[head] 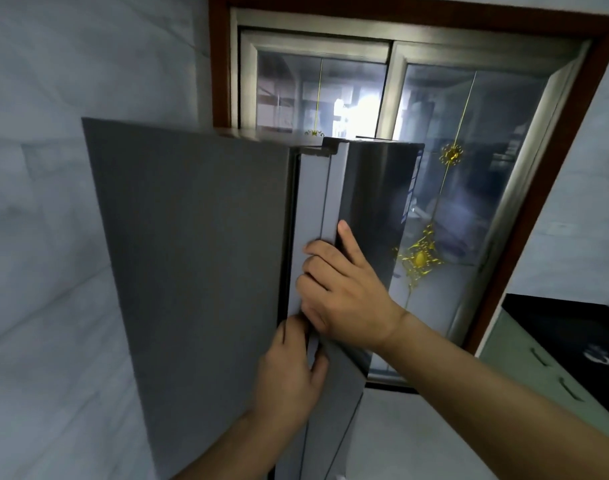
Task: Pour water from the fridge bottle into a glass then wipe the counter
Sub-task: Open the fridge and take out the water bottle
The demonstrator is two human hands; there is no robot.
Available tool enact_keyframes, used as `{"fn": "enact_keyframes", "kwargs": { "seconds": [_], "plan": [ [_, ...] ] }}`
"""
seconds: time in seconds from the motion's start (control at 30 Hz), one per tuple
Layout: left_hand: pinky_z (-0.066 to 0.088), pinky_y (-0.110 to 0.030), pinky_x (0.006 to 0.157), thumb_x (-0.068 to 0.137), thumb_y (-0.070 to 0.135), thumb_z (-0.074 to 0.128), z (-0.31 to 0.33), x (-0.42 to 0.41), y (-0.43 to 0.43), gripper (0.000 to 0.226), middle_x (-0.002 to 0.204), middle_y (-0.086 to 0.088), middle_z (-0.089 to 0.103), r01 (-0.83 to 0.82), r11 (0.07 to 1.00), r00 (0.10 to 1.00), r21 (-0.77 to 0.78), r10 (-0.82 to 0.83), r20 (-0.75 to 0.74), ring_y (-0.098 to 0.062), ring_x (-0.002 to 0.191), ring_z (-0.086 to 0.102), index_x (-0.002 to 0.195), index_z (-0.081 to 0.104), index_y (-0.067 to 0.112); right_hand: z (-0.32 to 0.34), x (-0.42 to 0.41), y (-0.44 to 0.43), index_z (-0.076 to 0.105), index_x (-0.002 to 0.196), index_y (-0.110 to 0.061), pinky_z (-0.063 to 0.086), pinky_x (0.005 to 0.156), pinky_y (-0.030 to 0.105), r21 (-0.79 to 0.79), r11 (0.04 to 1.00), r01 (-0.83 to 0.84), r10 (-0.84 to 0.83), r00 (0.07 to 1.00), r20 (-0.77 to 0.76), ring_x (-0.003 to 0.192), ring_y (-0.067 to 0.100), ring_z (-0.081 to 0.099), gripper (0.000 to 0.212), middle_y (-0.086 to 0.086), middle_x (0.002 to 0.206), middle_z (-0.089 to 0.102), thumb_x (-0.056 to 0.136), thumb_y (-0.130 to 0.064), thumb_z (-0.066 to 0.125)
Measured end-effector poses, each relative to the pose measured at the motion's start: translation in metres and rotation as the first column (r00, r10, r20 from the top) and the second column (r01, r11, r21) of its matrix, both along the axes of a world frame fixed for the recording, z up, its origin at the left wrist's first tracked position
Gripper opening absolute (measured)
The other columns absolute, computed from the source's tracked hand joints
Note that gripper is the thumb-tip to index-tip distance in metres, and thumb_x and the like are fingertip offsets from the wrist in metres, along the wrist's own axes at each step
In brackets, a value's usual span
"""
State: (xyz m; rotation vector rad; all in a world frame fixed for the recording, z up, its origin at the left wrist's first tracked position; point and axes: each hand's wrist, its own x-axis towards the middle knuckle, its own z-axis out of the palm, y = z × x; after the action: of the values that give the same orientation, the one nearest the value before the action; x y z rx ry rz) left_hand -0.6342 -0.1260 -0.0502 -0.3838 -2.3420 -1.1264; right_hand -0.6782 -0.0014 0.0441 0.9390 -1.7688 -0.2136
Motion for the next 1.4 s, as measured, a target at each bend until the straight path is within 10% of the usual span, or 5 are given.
{"fn": "enact_keyframes", "kwargs": {
  "seconds": [0.43,0.57,1.07,1.4],
  "plan": [
    [0.039,-0.006,0.065,0.086,0.032,0.068,-0.008,0.032,0.076,0.048,0.105,0.010,0.053,0.060,0.998,0.998,-0.032,-0.061,-0.033,-0.002,0.083,0.051,0.121,0.036,0.033,-0.011,0.032,0.078,0.056,0.074,-0.012,0.016,0.121,0.056,-0.101,0.989,-0.106,0.096,0.990,-0.100,0.111,0.031,0.061,0.014,0.010,0.078,0.061,0.086,-0.007,0.057],
    [0.053,-0.025,0.074,0.089,0.031,0.071,-0.004,0.055,0.122,0.047,0.103,0.008,0.052,0.140,0.989,0.988,-0.054,-0.143,-0.061,-0.009,0.087,0.058,0.117,0.033,0.036,-0.008,0.065,0.131,0.061,0.071,-0.011,0.024,0.118,0.056,-0.078,0.996,-0.038,0.033,0.997,-0.067,0.114,0.032,0.064,0.017,0.011,0.077,0.063,0.087,-0.008,0.058],
    [0.043,-0.023,0.060,0.077,0.013,0.074,0.009,0.070,0.277,0.008,0.076,-0.010,0.068,0.313,0.730,0.861,-0.607,-0.489,-0.144,-0.028,0.063,0.062,0.084,0.070,0.014,-0.022,0.139,0.287,0.067,0.111,-0.001,0.039,0.111,0.050,-0.259,0.903,0.342,-0.299,0.935,0.193,0.128,0.044,0.050,0.029,0.023,0.117,0.063,0.082,-0.005,0.063],
    [0.042,-0.034,0.087,0.089,0.034,0.064,-0.001,0.023,0.288,0.032,0.109,-0.009,0.062,0.267,0.711,0.915,-0.651,-0.398,-0.059,-0.027,0.102,0.055,0.113,0.064,0.013,-0.028,0.131,0.316,0.063,0.120,-0.002,0.028,0.118,0.049,-0.169,0.865,0.473,-0.378,0.834,0.403,0.138,0.042,0.040,0.042,0.026,0.134,0.056,0.080,-0.014,0.069]
  ]
}}
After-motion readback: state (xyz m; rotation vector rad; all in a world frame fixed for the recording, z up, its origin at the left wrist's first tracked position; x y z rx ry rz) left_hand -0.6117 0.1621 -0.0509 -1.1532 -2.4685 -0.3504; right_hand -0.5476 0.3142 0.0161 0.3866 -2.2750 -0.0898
